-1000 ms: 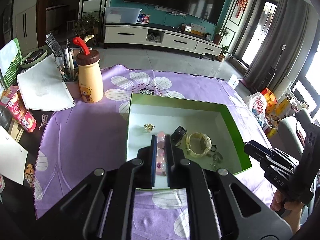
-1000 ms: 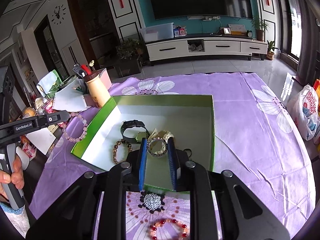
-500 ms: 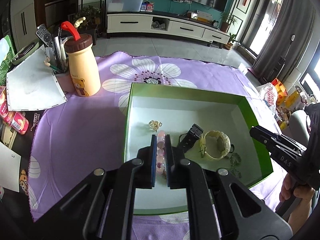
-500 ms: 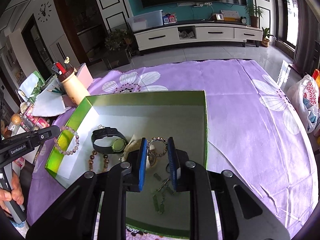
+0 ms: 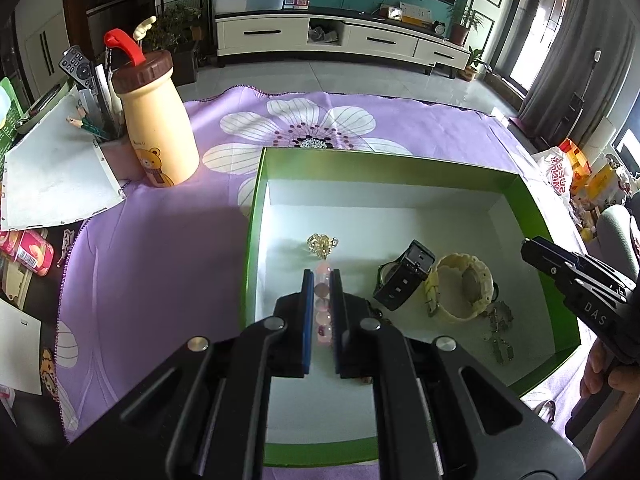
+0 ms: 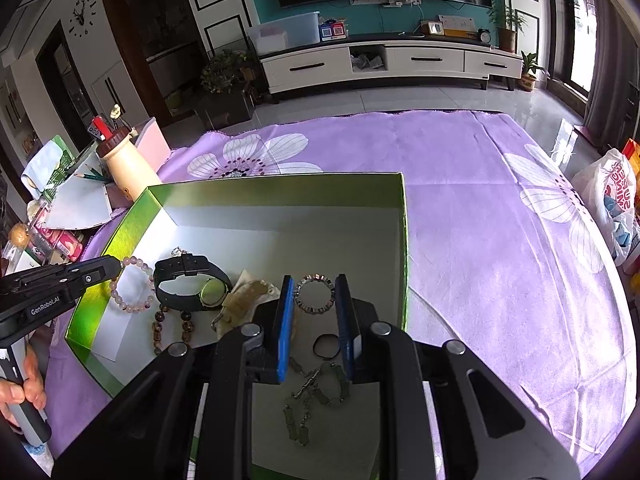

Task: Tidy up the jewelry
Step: 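Carry the brooch and pink bracelet into the green box and open both tools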

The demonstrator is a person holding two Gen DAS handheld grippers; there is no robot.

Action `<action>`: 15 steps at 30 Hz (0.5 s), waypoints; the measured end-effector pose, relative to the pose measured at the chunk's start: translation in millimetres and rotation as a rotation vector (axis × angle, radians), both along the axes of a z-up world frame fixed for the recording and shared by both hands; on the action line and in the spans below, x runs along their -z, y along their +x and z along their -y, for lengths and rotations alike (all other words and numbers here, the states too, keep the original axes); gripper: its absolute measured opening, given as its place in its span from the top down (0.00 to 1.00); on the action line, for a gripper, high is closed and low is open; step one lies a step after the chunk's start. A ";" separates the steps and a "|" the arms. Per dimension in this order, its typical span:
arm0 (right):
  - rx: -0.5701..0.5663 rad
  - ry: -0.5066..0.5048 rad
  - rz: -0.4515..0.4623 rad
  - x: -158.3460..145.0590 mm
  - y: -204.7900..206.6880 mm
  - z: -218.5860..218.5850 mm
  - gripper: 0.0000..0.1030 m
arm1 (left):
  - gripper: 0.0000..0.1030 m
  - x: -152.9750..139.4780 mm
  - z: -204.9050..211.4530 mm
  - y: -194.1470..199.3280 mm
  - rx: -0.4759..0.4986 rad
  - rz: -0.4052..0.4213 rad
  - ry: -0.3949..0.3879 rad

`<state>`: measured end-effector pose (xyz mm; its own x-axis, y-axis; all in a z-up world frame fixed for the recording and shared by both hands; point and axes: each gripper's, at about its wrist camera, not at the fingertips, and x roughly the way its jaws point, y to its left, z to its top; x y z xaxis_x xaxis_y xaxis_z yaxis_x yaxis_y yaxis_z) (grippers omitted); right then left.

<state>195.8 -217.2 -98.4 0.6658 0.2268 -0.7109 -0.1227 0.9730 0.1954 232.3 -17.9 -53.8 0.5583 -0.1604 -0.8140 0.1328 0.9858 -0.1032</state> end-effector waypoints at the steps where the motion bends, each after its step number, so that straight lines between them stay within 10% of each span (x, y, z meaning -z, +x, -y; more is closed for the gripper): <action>1: 0.000 -0.002 -0.001 0.3 0.6 0.3 0.80 | 0.93 0.8 0.5 1.0 -0.002 -0.001 0.004; 15: 0.010 -0.012 -0.012 2.8 6.0 1.2 0.80 | 0.93 7.9 3.0 6.3 -0.023 -0.013 0.045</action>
<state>201.8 -218.3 -101.2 0.6592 0.2118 -0.7216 -0.1107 0.9764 0.1854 238.6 -21.0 -61.7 0.5508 -0.1103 -0.8273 0.1085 0.9923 -0.0600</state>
